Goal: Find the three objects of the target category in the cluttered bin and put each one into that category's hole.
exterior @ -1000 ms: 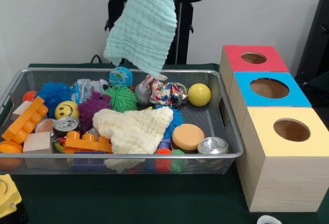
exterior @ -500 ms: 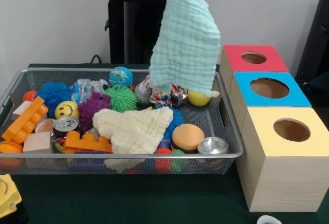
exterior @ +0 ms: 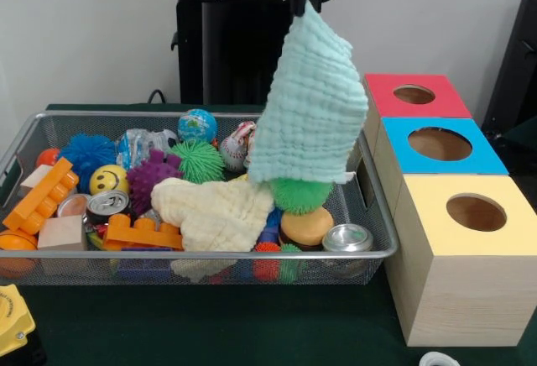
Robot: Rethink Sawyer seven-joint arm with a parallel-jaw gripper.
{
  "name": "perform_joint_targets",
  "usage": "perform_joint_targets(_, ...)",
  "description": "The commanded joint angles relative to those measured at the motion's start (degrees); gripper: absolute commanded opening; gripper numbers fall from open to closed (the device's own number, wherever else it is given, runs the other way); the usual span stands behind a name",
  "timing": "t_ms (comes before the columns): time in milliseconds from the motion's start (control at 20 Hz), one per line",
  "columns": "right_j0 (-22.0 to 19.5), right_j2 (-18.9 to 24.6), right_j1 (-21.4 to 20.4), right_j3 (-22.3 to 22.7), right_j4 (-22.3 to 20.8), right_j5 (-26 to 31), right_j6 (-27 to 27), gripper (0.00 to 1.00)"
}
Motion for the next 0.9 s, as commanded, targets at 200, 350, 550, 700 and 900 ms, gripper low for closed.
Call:
perform_joint_targets(200,-7.04,12.92,6.99,4.32,0.11,-11.15,5.93,0.00)
perform_joint_targets(350,-8.52,14.42,8.24,4.16,-1.26,-12.43,5.80,0.00)
perform_joint_targets(550,-10.36,15.90,8.51,5.30,-3.28,-14.40,5.31,0.00)
perform_joint_targets(700,-11.15,16.60,8.03,6.99,-4.29,-16.14,5.78,0.00)
perform_joint_targets(900,-12.12,17.30,7.61,8.53,-5.65,-18.10,6.23,0.00)
